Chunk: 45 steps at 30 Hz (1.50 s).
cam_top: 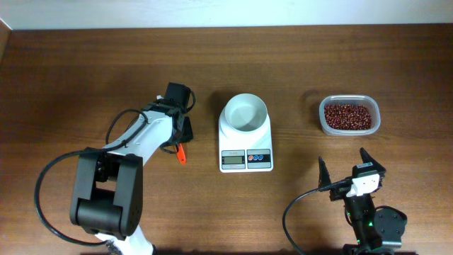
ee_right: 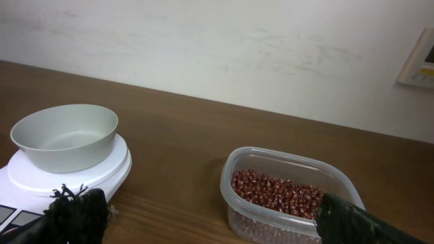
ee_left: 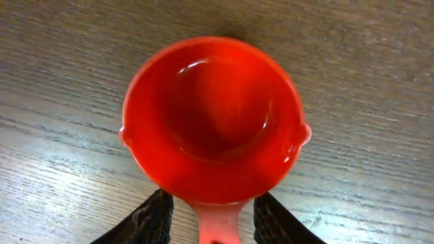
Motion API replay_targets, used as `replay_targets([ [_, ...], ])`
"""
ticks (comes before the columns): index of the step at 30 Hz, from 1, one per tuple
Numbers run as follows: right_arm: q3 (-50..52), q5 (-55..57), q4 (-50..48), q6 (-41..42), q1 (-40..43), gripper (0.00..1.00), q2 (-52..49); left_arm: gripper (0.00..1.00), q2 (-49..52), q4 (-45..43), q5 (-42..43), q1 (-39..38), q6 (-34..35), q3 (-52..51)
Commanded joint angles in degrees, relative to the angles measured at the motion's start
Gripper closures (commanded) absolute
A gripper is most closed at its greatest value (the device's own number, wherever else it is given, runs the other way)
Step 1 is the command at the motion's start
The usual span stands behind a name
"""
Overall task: Scoop item into bowl and weigh 50g on scale
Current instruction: 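Close the left gripper on the red scoop handle and lift it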
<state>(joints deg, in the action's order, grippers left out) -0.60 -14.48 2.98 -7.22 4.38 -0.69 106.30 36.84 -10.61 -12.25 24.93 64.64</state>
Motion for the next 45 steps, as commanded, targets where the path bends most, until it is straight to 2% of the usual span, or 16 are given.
replay_targets([
  [1, 0.3, -0.1, 0.2, 0.6, -0.3, 0.01, 0.3, 0.61, 0.0, -0.7, -1.0, 0.3, 0.5, -0.9],
  [10, 0.3, -0.1, 0.2, 0.6, -0.3, 0.01, 0.3, 0.66, 0.0, -1.6, -0.8, 0.2, 0.6, -1.9],
  [20, 0.3, -0.1, 0.2, 0.6, -0.3, 0.01, 0.3, 0.66, 0.1, -2.3, -0.8, 0.2, 0.6, -1.9],
  [25, 0.3, -0.1, 0.2, 0.6, -0.3, 0.01, 0.3, 0.71, 0.1, -2.3, -0.8, 0.2, 0.6, -1.9],
  [29, 0.3, -0.1, 0.2, 0.6, -0.3, 0.01, 0.3, 0.71, 0.1, -2.3, -0.8, 0.2, 0.6, -1.9],
  [34, 0.3, -0.1, 0.2, 0.6, -0.3, 0.01, 0.3, 0.63, 0.1, -2.3, -0.5, 0.2, 0.5, -1.9],
  [43, 0.3, -0.1, 0.2, 0.6, -0.3, 0.01, 0.3, 0.65, 0.1, -2.3, 1.5, 1.4, -0.1, -1.5],
  [45, 0.3, -0.1, 0.2, 0.6, -0.3, 0.01, 0.3, 0.68, 0.1, -2.4, 2.9, 2.1, -0.1, -1.5],
])
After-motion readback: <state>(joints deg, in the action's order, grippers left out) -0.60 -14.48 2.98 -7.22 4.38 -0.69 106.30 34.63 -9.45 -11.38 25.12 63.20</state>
